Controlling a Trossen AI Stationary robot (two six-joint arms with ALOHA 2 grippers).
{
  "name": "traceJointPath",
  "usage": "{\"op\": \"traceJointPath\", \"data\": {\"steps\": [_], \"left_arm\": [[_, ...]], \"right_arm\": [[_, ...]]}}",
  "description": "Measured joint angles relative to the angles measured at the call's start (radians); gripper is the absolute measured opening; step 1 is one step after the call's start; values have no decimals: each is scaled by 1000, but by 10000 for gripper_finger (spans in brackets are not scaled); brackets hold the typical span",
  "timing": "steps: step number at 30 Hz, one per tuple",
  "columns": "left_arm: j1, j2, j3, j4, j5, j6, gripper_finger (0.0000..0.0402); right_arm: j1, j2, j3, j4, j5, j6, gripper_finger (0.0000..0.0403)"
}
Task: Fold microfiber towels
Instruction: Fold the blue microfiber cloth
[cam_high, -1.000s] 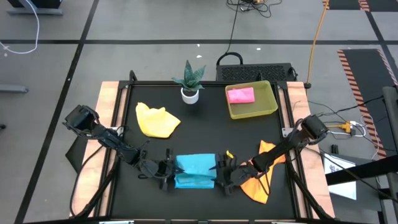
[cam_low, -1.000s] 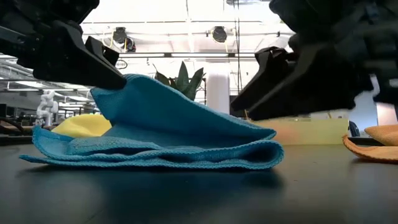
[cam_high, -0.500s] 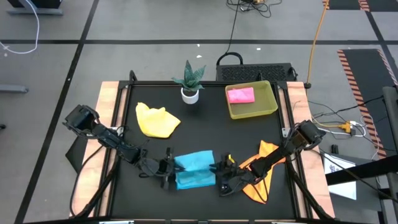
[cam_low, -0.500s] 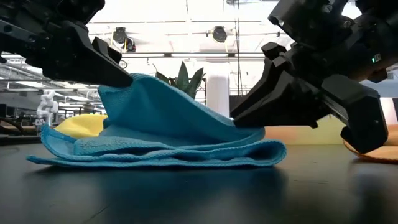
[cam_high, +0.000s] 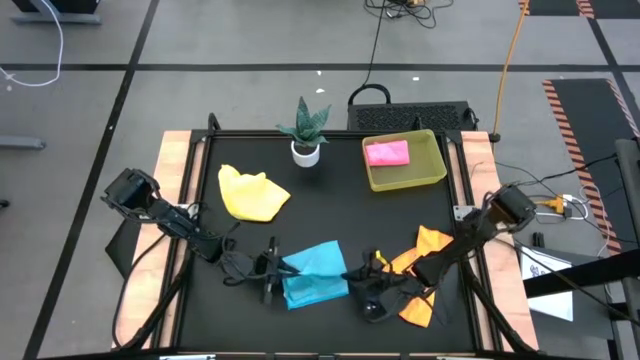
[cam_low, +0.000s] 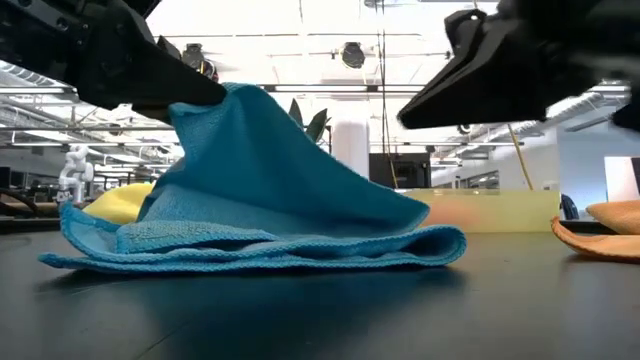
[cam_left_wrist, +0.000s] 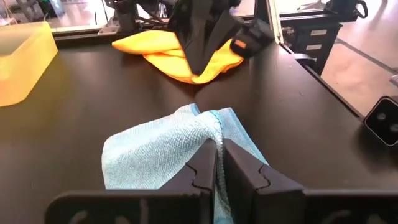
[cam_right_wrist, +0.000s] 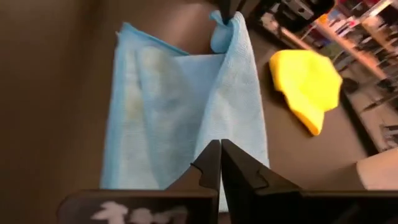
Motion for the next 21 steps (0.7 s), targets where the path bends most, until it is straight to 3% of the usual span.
{"op": "traceJointPath", "data": {"steps": [5, 8, 16, 21], "left_arm": [[0, 0, 0, -19, 24, -20, 14], [0, 0, 0, -19, 24, -21, 5], [0, 0, 0, -20, 22, -17, 30], [1, 0, 0, -20, 20, -15, 23]], "right_arm": [[-9, -19, 1, -41, -139, 84, 5], [-34, 22, 0, -26, -157, 110, 20], [-90, 91, 0, 69, -153, 103, 128], [-115, 129, 0, 121, -156, 61, 178]]}}
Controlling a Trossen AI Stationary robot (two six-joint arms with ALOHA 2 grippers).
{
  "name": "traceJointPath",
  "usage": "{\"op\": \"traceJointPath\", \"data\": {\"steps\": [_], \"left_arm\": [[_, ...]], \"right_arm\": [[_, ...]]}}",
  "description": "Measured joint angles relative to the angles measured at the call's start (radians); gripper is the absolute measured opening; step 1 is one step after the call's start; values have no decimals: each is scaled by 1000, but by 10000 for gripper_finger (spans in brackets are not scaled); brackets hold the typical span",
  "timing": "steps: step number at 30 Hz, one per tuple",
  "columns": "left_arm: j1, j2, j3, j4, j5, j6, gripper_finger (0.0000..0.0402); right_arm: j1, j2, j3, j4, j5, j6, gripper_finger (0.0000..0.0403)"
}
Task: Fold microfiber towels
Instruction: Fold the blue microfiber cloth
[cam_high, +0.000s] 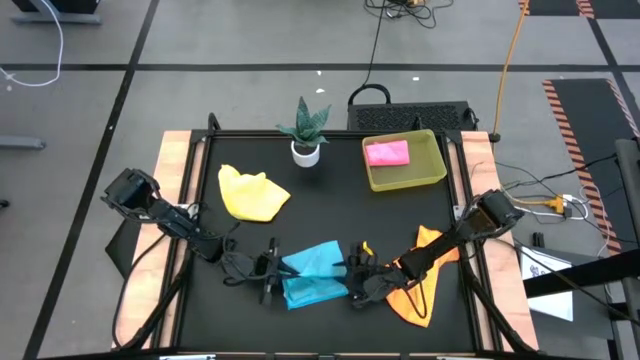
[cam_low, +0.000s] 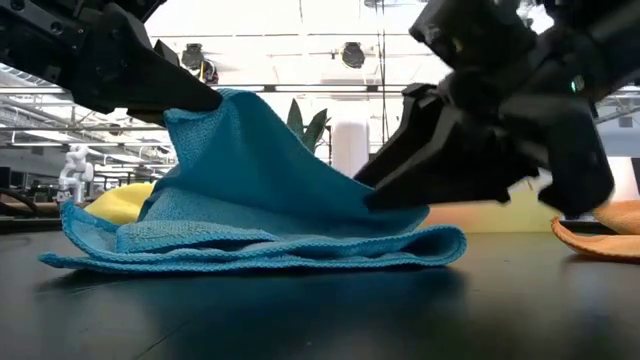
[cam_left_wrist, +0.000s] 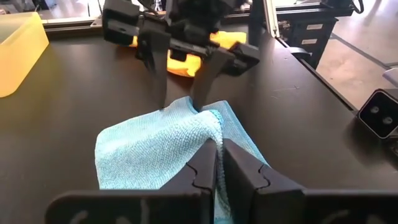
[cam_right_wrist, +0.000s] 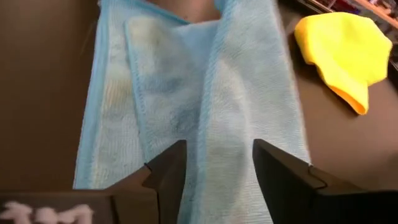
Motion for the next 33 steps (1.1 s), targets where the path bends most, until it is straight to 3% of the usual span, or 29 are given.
{"op": "traceJointPath", "data": {"steps": [3, 5, 9, 14, 17, 23, 33], "left_arm": [[3, 0, 0, 0, -1, 0, 10], [4, 0, 0, 0, -1, 0, 5], [4, 0, 0, 0, -1, 0, 15], [4, 0, 0, 1, 0, -5, 36], [4, 0, 0, 1, 40, -11, 41], [2, 1, 0, 0, 222, 38, 53], [5, 1, 0, -53, 180, 22, 142]], "right_arm": [[-2, 37, 0, 35, 8, -57, 173], [-2, 57, 0, 55, 79, -72, 155], [5, 60, 0, 57, 187, -77, 96], [22, 29, -1, 51, 189, -143, 11], [40, -12, -1, 44, 190, -160, 11], [55, -74, 0, -101, 184, -82, 2], [36, -69, -1, -207, 54, 55, 1]]}}
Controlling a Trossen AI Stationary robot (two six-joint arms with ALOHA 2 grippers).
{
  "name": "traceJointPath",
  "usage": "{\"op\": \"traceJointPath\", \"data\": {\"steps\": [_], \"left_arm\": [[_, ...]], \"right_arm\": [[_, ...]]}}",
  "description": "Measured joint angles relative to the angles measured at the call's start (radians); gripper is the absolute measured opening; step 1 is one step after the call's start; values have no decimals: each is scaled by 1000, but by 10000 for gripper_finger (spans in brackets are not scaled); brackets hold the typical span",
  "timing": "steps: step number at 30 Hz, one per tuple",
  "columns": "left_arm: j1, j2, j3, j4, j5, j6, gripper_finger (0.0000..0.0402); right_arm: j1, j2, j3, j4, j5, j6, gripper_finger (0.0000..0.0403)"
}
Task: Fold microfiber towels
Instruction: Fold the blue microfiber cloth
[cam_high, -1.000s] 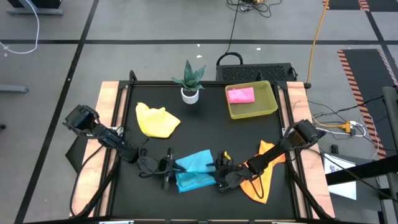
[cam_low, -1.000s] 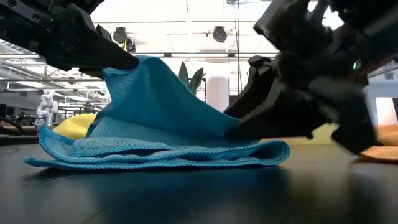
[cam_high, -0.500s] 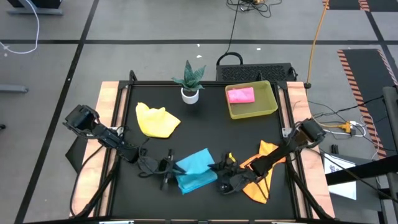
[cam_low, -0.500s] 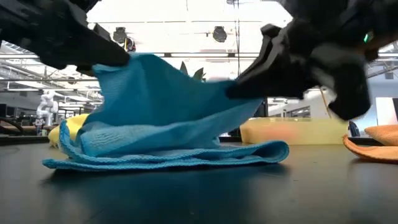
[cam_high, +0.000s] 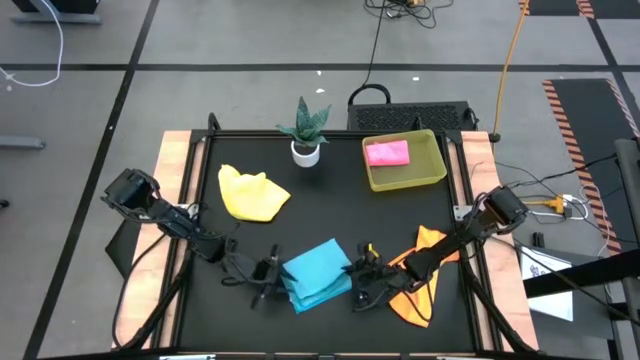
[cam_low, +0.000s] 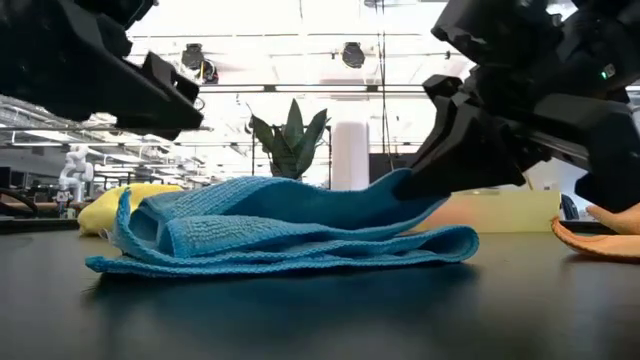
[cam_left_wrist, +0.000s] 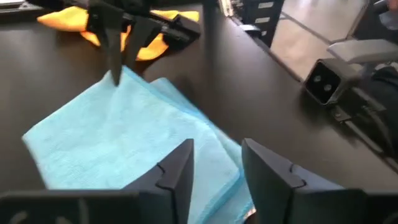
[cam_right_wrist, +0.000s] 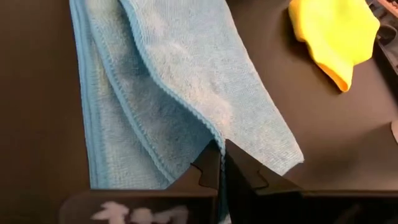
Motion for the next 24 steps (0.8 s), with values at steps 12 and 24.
{"op": "traceJointPath", "data": {"steps": [12, 24], "left_arm": [[26, 0, 0, -212, -125, -16, 154], [1, 0, 0, -282, -82, 287, 154]], "right_arm": [[25, 0, 0, 15, -3, -16, 1], [47, -40, 0, -42, 0, 57, 2]]}}
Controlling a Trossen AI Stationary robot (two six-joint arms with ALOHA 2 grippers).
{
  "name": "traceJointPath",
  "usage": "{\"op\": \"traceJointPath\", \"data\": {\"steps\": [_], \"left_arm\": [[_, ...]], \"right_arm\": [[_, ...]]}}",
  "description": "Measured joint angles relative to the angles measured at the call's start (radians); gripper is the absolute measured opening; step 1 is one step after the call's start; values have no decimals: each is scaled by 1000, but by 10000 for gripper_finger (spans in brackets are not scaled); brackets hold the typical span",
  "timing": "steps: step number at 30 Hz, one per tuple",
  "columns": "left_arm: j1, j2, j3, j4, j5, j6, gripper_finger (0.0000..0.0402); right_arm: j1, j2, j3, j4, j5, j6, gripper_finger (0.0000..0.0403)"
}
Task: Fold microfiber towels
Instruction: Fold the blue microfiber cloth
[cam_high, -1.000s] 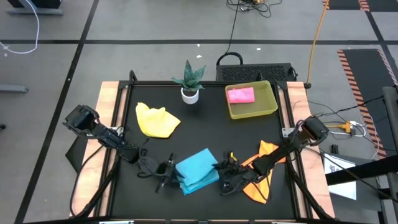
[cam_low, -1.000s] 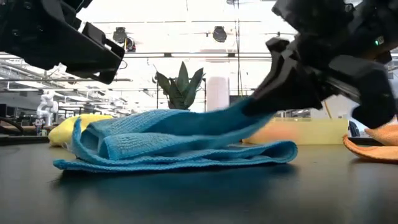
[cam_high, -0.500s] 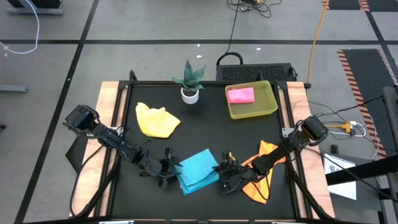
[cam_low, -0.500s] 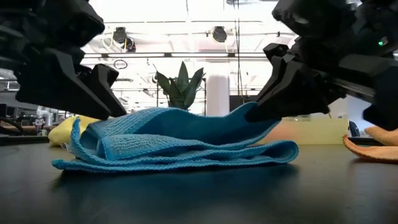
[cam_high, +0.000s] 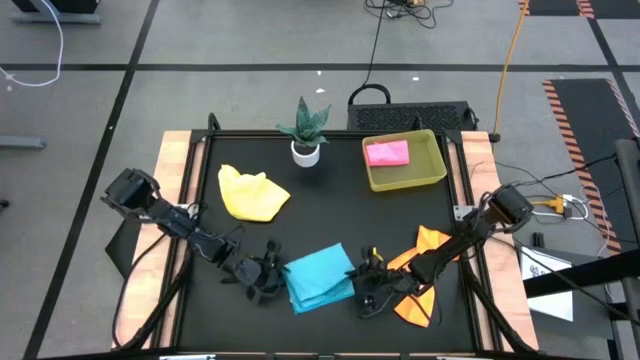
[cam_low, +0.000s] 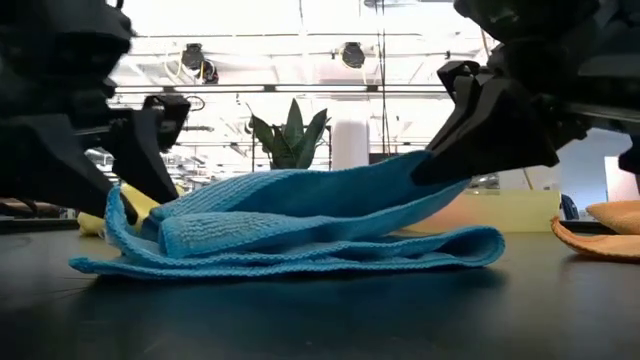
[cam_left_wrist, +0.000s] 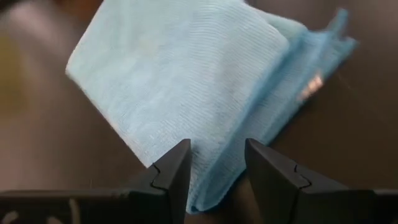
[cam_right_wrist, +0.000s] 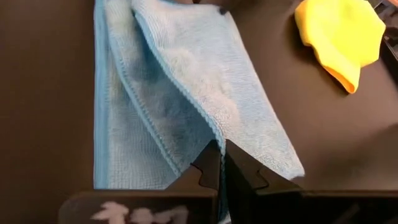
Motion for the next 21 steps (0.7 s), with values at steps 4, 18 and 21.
{"op": "traceJointPath", "data": {"steps": [4, 18, 21], "left_arm": [[-28, 0, 0, -1, -89, 104, 154], [9, 0, 0, -40, -177, 136, 154], [43, 0, 0, -39, -200, 126, 154]], "right_arm": [[0, -5, 0, 7, 0, -2, 2], [-1, -4, 0, 7, 0, 1, 2], [2, -4, 0, 7, 0, 2, 2]]}}
